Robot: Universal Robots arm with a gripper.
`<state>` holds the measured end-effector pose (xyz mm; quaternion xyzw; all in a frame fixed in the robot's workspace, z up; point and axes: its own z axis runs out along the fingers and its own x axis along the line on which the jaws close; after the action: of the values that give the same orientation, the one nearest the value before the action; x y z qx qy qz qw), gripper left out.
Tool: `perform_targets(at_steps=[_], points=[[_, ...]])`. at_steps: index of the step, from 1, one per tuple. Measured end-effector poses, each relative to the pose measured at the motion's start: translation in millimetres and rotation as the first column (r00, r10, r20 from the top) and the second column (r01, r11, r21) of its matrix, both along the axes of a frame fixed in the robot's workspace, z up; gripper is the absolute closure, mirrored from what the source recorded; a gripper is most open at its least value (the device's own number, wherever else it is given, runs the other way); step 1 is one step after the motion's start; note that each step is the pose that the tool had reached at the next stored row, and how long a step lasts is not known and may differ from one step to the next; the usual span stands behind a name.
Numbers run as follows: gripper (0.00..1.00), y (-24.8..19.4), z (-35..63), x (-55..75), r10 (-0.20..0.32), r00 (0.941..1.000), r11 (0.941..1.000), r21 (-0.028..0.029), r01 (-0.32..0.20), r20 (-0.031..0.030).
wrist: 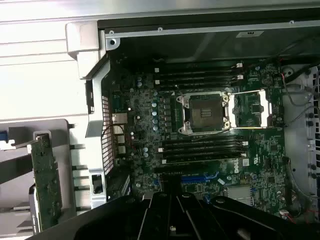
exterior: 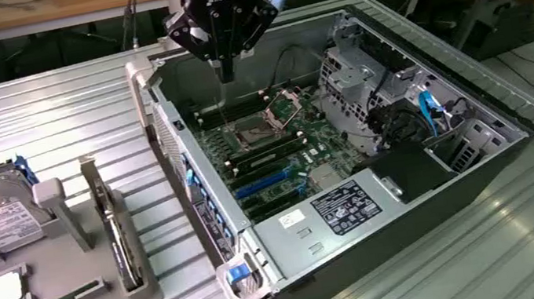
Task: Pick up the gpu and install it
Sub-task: 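Reach for the gpu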
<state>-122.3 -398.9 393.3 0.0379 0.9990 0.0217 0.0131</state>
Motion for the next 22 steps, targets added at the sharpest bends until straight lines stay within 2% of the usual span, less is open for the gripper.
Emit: perform_targets(at_steps=[10, 15, 22], points=[[0.89, 0.0, 0.0, -18.3, 0.0, 1.0, 1.0, -0.0008, 0.0, 0.0], [0.89, 0.0, -0.2, -49.9, 0.0, 1.0, 1.0, -0.0007, 0.0, 0.0], [0.89, -0.3, -0.3, -61.2, 0.0, 1.0, 1.0, -0.0008, 0.0, 0.0]])
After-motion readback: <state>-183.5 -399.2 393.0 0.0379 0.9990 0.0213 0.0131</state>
